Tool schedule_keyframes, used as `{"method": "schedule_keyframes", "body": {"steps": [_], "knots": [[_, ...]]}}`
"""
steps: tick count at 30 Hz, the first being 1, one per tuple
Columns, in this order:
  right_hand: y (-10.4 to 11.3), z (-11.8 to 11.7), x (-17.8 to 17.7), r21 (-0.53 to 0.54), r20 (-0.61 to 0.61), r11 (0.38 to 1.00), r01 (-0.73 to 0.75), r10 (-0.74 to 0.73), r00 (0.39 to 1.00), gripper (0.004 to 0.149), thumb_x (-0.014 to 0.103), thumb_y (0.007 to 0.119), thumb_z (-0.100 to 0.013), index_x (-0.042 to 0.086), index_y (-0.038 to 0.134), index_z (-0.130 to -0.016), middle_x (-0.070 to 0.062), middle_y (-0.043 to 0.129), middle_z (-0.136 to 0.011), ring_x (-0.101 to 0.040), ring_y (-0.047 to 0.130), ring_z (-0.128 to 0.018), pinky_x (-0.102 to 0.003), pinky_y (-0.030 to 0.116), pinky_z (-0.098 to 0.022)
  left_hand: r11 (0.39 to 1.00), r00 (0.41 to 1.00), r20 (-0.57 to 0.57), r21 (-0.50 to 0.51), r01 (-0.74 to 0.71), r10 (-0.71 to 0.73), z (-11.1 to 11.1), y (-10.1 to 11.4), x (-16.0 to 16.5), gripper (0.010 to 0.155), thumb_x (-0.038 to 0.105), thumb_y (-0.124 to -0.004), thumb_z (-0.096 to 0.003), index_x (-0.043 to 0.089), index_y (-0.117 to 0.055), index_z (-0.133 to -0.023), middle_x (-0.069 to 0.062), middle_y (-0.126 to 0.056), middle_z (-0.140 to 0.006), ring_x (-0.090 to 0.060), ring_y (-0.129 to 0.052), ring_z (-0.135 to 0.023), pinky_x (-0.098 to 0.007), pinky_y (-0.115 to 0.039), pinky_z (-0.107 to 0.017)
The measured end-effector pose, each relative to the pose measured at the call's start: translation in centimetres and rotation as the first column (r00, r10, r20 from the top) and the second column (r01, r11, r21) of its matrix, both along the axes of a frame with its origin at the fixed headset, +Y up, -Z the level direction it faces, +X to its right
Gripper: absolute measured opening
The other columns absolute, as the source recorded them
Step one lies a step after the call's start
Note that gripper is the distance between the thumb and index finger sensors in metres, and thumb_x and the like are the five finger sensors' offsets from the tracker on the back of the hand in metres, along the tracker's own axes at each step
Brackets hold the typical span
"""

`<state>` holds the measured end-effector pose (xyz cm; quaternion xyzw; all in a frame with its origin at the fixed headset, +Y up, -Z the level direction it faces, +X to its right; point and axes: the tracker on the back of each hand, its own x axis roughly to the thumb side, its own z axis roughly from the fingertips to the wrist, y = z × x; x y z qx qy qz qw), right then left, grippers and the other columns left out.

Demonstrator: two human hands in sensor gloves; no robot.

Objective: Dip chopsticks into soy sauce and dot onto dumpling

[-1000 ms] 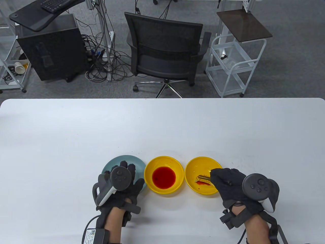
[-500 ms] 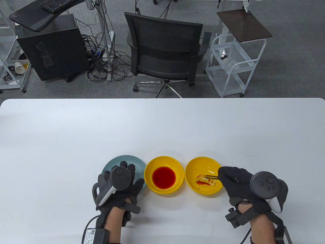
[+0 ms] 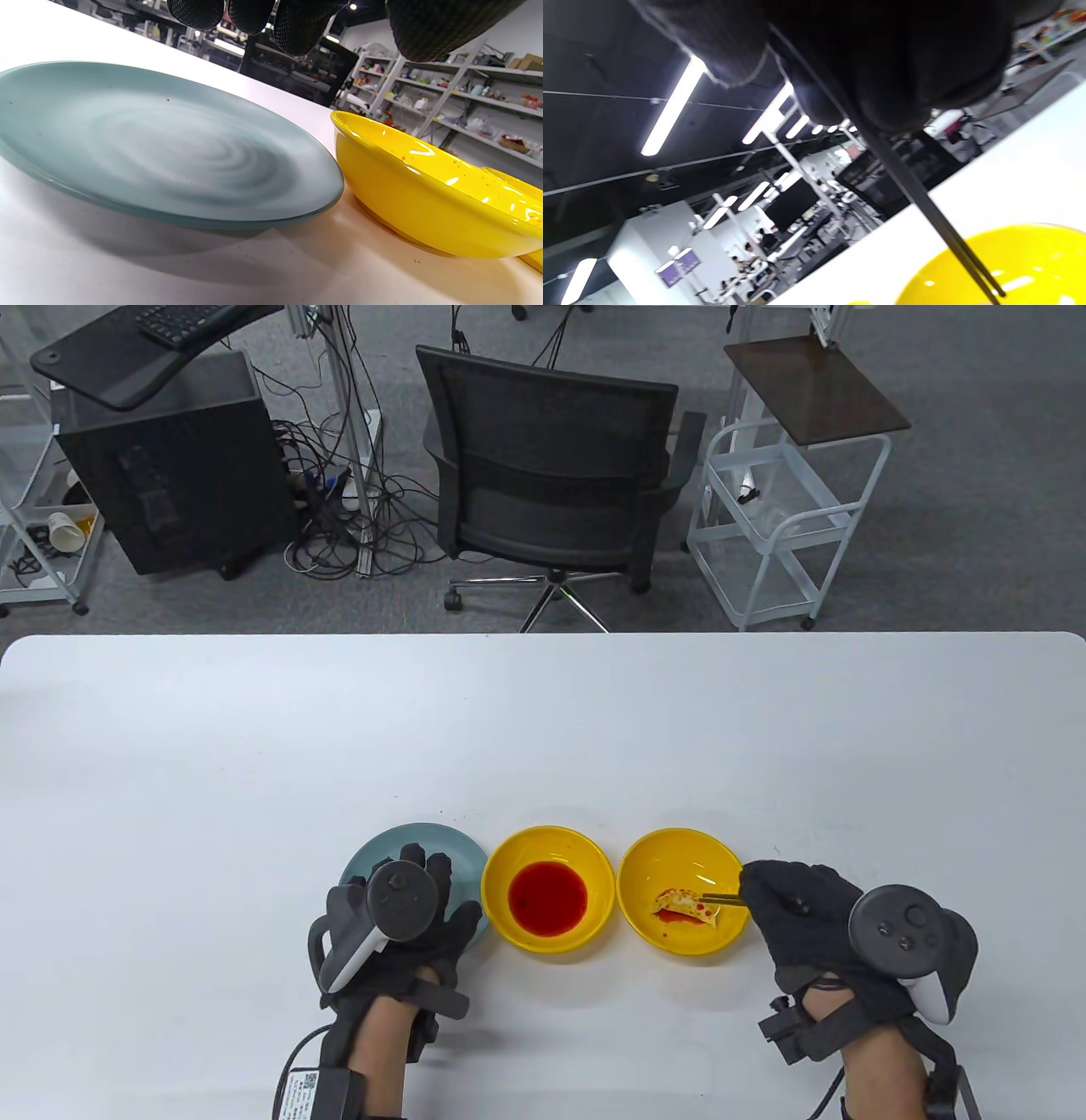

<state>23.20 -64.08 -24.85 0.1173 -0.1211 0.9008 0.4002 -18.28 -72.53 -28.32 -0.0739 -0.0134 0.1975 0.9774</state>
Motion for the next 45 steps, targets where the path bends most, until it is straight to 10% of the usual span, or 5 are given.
{"method": "schedule_keyframes", "body": {"steps": [36, 45], "knots": [[-1.0, -0.7, 0.7, -0.150, -0.010, 0.988, -0.044, 0.043, 0.999, 0.052, 0.045, 0.076, -0.043, 0.009, 0.085, -0.081, -0.020, 0.096, -0.069, -0.040, 0.094, -0.047, -0.075, 0.055, -0.065, 1.000, 1.000, -0.006, 0.009, -0.004, 0.004, 0.0, 0.0, -0.2, 0.079, 0.064, -0.071, -0.0479, 0.020, -0.055, -0.111, -0.008, -0.040, -0.120, -0.047, -0.049, -0.108, -0.073, -0.033, -0.072], [0.0, 0.2, 0.2, 0.014, -0.030, 1.000, 0.024, -0.024, 0.999, 0.052, 0.045, 0.075, -0.044, 0.010, 0.086, -0.080, -0.020, 0.097, -0.070, -0.041, 0.094, -0.048, -0.075, 0.057, -0.064, 0.996, 0.998, -0.001, 0.064, 0.065, -0.065, 0.2, 0.4, 0.2, 0.079, 0.064, -0.071, -0.0479, 0.021, -0.052, -0.112, -0.007, -0.035, -0.120, -0.047, -0.043, -0.110, -0.073, -0.032, -0.072]]}}
